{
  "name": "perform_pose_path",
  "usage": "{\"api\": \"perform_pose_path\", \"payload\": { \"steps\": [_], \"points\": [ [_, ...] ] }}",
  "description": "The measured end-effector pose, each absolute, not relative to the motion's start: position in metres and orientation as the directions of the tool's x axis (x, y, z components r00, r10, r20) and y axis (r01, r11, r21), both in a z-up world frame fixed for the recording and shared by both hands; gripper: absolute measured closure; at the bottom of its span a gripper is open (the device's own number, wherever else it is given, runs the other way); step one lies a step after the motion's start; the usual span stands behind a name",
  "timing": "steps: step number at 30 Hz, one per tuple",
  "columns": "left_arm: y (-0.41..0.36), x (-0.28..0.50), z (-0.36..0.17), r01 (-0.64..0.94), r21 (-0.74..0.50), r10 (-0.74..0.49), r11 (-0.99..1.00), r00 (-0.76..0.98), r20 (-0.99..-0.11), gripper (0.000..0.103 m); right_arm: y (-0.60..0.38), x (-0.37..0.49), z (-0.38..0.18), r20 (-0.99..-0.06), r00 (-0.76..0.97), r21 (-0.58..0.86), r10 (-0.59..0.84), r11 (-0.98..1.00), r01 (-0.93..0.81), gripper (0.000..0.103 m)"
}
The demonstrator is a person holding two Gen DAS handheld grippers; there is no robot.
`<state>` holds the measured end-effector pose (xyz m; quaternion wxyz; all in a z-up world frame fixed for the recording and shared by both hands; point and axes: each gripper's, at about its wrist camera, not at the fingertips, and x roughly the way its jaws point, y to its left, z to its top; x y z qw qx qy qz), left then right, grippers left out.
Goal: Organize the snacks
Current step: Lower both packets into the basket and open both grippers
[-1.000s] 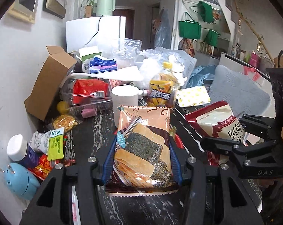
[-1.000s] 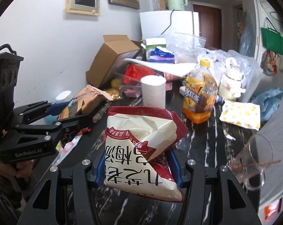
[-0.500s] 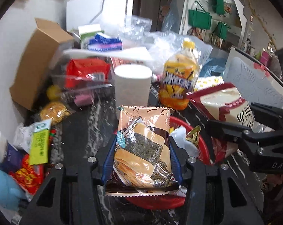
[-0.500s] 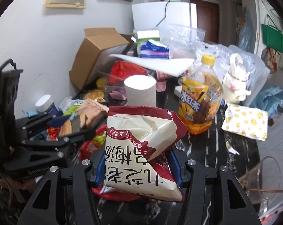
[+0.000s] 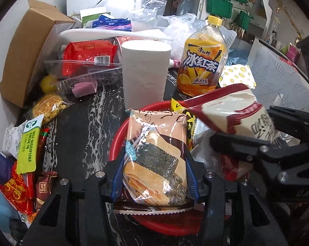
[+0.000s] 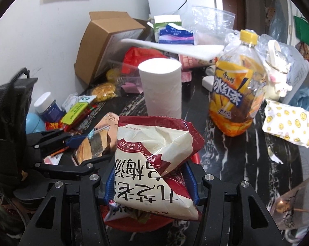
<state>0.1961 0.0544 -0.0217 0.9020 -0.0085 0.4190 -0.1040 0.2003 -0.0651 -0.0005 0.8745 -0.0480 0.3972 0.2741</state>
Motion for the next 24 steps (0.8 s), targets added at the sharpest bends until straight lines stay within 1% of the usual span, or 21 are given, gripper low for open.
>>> {"api": "perform_pose_path", "payload": {
  "steps": [4,8,11,15,19,23,24],
  "points": [
    [0.058,0.202,-0.035,0.176,-0.157,-0.232,0.972,0.586,-0.776,0.053,-0.058,0.200,-0.007,-0.722,0.530,0.126,0.445,0.838,-0.531,0.049],
    [0.051,0.198,-0.035,0.183,-0.114,-0.204,0.977,0.610,-0.766,0.053,-0.057,0.206,-0.015,-0.734,0.516,0.138,0.441,0.841,-0.523,0.049],
    [0.054,0.197,-0.034,0.179,-0.135,-0.218,0.975,0.612,-0.760,0.053,-0.056,0.205,-0.014,-0.728,0.522,0.132,0.446,0.837,-0.531,0.049],
    [0.056,0.197,-0.031,0.179,-0.156,-0.234,0.971,0.607,-0.759,0.053,-0.057,0.208,-0.011,-0.735,0.498,0.161,0.459,0.833,-0.530,0.044],
    [0.057,0.197,-0.030,0.170,-0.168,-0.237,0.971,0.598,-0.766,0.053,-0.059,0.208,-0.008,-0.739,0.487,0.178,0.467,0.831,-0.527,0.042],
    [0.058,0.192,-0.024,0.162,-0.164,-0.230,0.973,0.615,-0.754,0.052,-0.062,0.202,-0.001,-0.726,0.485,0.184,0.489,0.816,-0.548,0.032],
    [0.058,0.191,-0.022,0.162,-0.165,-0.231,0.973,0.620,-0.750,0.052,-0.063,0.200,0.000,-0.722,0.484,0.184,0.495,0.811,-0.555,0.032]
  ]
}}
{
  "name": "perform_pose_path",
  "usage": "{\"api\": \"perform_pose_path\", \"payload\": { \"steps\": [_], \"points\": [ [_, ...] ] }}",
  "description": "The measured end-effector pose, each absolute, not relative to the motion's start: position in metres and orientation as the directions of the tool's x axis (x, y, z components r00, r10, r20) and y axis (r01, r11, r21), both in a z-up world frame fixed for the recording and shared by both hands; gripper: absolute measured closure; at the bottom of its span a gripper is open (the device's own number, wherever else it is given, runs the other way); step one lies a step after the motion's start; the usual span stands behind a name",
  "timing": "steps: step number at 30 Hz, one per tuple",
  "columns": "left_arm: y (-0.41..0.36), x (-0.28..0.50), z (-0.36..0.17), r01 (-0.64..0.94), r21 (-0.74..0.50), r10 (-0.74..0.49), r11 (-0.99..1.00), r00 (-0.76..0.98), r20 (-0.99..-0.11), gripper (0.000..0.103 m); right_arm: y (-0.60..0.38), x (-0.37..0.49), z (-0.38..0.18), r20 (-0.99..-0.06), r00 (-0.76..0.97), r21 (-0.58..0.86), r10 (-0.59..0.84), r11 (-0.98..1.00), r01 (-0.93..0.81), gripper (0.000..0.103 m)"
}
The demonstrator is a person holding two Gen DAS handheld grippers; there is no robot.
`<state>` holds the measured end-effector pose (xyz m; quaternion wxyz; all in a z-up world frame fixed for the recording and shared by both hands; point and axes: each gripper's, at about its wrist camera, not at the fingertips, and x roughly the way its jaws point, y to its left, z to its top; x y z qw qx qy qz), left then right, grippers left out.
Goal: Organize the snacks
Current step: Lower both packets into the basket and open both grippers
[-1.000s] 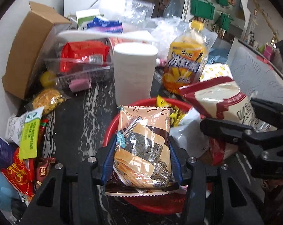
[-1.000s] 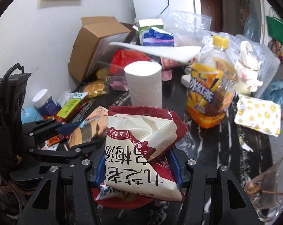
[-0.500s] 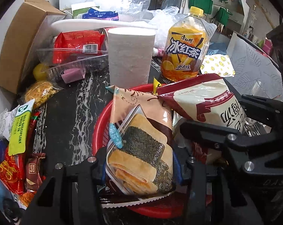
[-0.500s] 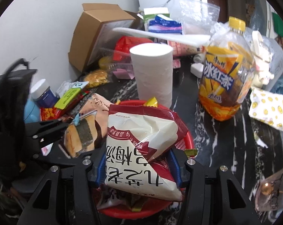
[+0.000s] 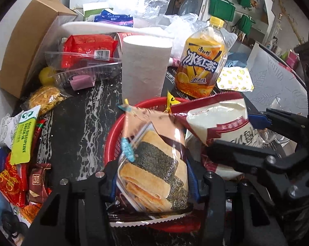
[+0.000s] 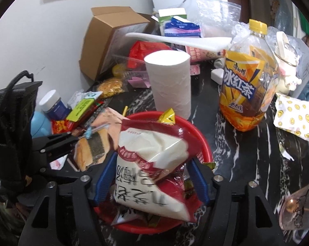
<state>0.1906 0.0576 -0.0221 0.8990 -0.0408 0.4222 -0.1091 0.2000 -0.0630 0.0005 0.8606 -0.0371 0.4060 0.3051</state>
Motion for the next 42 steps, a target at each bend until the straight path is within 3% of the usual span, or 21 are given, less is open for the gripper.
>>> {"api": "perform_pose_path", "payload": {
  "steps": [7,9,11,13,31,39,42],
  "points": [
    [0.055,0.181,-0.010,0.165,-0.144,-0.217,0.976,0.650,-0.729,0.052,-0.083,0.187,0.007,-0.699,0.503,0.212,0.508,0.819,-0.533,0.032],
    [0.055,0.178,-0.006,0.160,-0.137,-0.210,0.977,0.657,-0.724,0.052,-0.088,0.185,0.008,-0.696,0.503,0.228,0.513,0.822,-0.523,0.051],
    [0.056,0.176,-0.004,0.155,-0.138,-0.206,0.978,0.662,-0.721,0.052,-0.089,0.184,0.008,-0.696,0.506,0.229,0.509,0.826,-0.515,0.056],
    [0.057,0.174,-0.002,0.150,-0.134,-0.200,0.980,0.665,-0.719,0.052,-0.087,0.183,0.007,-0.695,0.504,0.225,0.513,0.821,-0.525,0.070],
    [0.067,0.170,-0.006,0.105,-0.129,-0.166,0.986,0.666,-0.727,0.052,-0.068,0.179,0.003,-0.695,0.535,0.163,0.480,0.830,-0.533,0.072],
    [0.061,0.168,0.000,0.110,-0.096,-0.144,0.989,0.666,-0.732,0.052,-0.068,0.172,0.011,-0.700,0.553,0.128,0.453,0.841,-0.526,0.069],
    [0.057,0.166,0.008,0.112,-0.074,-0.130,0.991,0.674,-0.727,0.052,-0.071,0.169,0.016,-0.695,0.564,0.120,0.446,0.845,-0.520,0.064]
  ]
}}
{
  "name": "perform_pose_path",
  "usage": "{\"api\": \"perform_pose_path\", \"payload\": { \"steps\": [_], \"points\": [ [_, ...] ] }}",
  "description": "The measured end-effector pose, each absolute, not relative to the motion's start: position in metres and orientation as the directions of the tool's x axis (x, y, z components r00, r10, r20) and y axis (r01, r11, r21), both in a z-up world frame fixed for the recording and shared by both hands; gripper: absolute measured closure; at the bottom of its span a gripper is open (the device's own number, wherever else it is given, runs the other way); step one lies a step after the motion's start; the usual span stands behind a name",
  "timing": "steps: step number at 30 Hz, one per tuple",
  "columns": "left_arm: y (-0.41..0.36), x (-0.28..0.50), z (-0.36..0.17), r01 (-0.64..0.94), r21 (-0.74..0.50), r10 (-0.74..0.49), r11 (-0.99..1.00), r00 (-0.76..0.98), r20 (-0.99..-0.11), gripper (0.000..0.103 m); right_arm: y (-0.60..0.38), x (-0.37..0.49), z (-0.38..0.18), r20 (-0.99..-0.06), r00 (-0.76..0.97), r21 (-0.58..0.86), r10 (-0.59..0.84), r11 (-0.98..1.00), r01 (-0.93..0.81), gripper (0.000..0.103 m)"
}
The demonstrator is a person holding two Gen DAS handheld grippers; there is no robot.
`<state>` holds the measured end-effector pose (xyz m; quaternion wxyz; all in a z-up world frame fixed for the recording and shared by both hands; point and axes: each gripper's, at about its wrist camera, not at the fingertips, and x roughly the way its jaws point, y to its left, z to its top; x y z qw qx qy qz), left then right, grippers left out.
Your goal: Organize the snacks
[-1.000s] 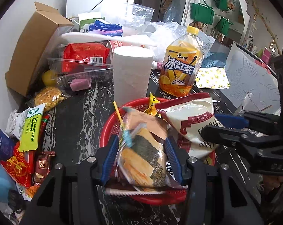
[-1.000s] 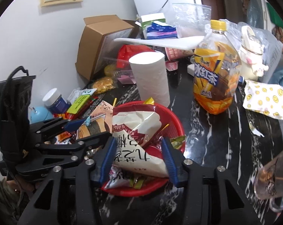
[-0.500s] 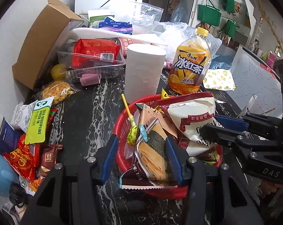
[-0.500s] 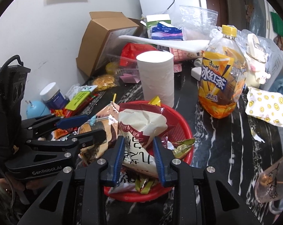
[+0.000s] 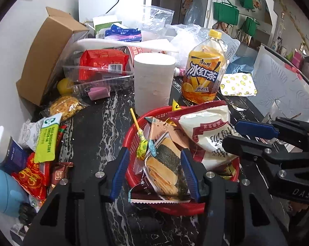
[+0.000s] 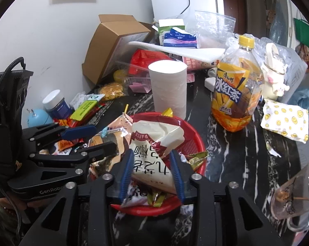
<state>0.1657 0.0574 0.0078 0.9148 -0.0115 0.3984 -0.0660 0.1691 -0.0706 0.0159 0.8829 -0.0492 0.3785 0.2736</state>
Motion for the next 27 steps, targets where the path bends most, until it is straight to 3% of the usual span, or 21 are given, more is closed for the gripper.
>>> {"api": "perform_pose_path", "payload": {
  "steps": [13,16,22,27],
  "points": [
    [0.045,0.139,0.064,0.099,-0.016,-0.086,0.995,0.755,-0.650,0.052,-0.091,0.137,0.068,-0.613,0.670,0.071,0.418,0.874,-0.481,0.060],
    [0.042,0.128,0.080,0.102,-0.017,-0.090,0.995,0.781,-0.618,0.034,-0.095,0.125,0.083,-0.585,0.699,0.052,0.411,0.879,-0.474,0.060],
    [0.038,0.098,0.110,0.114,-0.017,-0.104,0.993,0.826,-0.554,0.028,-0.103,0.093,0.114,-0.512,0.754,0.027,0.412,0.885,-0.465,0.052],
    [0.033,0.069,0.127,0.113,0.004,-0.095,0.994,0.853,-0.513,0.020,-0.111,0.064,0.131,-0.454,0.795,0.004,0.402,0.894,-0.449,0.039]
  ]
}}
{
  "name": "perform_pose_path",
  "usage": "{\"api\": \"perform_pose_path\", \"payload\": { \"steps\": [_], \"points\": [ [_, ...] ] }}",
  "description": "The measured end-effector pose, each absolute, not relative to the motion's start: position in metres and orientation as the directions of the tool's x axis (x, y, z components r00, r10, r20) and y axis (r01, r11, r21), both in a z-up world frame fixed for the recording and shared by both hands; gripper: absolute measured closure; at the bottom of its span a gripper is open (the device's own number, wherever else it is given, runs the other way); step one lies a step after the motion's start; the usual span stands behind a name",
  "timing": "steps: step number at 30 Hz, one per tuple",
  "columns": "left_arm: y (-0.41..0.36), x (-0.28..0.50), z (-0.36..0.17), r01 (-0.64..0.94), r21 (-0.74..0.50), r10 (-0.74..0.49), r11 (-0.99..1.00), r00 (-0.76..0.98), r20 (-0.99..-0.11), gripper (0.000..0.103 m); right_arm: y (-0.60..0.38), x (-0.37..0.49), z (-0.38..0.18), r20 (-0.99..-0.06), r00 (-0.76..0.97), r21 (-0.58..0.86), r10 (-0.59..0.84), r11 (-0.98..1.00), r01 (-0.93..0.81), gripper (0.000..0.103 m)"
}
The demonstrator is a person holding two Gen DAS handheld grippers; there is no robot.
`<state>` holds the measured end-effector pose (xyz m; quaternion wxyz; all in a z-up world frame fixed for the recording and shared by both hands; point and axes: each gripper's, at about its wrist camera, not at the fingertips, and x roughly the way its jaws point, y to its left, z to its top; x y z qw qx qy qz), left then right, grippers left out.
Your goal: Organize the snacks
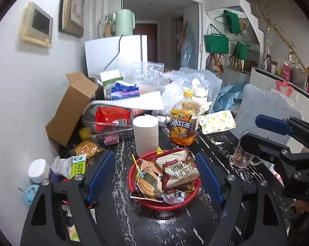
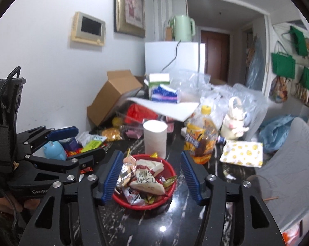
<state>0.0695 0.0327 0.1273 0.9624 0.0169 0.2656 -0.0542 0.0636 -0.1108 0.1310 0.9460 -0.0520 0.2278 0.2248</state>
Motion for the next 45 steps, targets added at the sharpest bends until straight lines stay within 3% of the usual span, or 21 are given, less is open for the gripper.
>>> {"api": "perform_pose_path", "payload": {
  "steps": [4,9,27,45],
  "points": [
    [0.031,0.049,0.135,0.121,0.001,-0.105,0.993,0.862,-0.495,0.005,-0.115,0.038,0.140,-0.417,0.817,-0.003,0.399,0.898,-0.440,0.021],
    [0.028,0.022,0.139,0.121,0.021,-0.097,0.992,0.875,-0.475,0.005,-0.124,0.010,0.145,-0.389,0.848,-0.018,0.361,0.917,-0.399,0.013],
    [0.017,-0.035,0.093,0.135,-0.034,-0.132,0.990,0.830,-0.541,0.005,-0.150,-0.043,0.095,-0.462,0.830,0.039,0.312,0.942,-0.332,0.012],
    [0.018,-0.035,0.065,0.111,-0.059,-0.124,0.992,0.806,-0.579,0.005,-0.151,-0.045,0.060,-0.527,0.783,0.086,0.329,0.938,-0.337,0.012]
  ]
}}
